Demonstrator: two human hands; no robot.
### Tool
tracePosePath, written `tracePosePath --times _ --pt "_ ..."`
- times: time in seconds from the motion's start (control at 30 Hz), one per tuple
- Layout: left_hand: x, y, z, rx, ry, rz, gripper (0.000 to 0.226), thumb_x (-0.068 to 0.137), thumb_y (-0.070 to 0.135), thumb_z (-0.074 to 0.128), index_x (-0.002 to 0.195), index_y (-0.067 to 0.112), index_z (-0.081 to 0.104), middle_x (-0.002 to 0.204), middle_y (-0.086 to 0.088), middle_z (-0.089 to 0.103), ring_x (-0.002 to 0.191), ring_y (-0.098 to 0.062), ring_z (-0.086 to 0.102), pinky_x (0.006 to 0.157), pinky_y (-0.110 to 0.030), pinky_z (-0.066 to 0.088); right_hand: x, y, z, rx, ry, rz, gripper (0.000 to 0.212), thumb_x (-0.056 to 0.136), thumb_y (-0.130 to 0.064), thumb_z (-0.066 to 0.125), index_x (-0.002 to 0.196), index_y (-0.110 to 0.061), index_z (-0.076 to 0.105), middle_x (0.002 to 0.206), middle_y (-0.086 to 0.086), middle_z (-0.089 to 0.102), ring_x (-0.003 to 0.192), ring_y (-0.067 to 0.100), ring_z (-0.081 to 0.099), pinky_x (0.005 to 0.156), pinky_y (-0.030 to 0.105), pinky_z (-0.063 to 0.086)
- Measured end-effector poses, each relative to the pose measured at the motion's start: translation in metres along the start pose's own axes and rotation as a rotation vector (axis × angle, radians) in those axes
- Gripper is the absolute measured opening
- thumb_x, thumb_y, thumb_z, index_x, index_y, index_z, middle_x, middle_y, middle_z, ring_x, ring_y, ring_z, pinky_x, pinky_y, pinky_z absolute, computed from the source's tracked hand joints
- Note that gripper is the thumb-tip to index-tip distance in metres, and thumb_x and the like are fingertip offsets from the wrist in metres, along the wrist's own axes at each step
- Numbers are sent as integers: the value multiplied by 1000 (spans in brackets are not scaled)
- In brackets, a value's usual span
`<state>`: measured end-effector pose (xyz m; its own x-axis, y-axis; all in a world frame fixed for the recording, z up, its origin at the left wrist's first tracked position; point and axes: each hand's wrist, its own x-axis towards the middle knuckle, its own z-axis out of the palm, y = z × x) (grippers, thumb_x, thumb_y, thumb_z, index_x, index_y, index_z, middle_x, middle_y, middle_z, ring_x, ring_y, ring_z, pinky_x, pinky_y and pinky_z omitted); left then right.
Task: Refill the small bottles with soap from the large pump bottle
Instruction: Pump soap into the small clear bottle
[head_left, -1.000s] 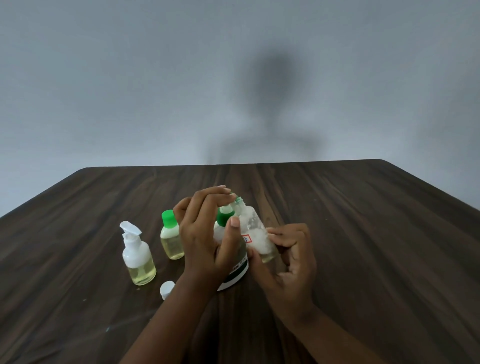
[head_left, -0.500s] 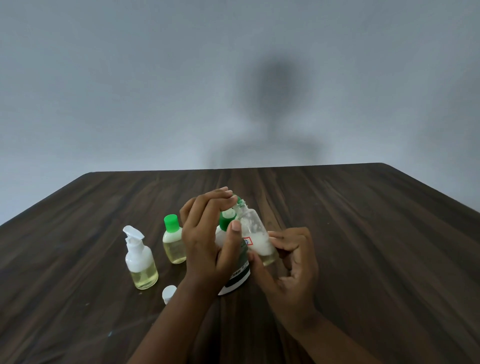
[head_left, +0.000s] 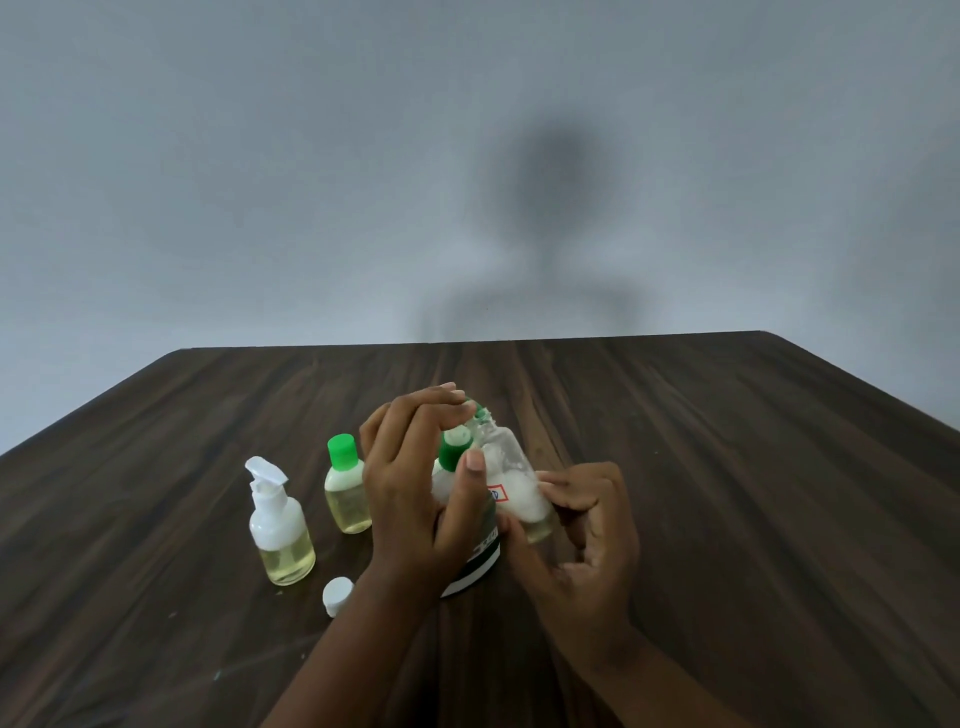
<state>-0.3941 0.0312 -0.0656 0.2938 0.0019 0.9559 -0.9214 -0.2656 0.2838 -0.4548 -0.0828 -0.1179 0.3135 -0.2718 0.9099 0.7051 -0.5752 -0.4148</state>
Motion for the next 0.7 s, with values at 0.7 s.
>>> tracePosePath --times 0.7 --pt "1 -3 -2 -92 -13 -12 33 88 21 41 93 2 68 105 -2 65 102 -19 63 79 -54 50 0 1 2 13 26 16 30 78 -17 75 98 -19 52 100 -9 51 87 10 59 72 15 49"
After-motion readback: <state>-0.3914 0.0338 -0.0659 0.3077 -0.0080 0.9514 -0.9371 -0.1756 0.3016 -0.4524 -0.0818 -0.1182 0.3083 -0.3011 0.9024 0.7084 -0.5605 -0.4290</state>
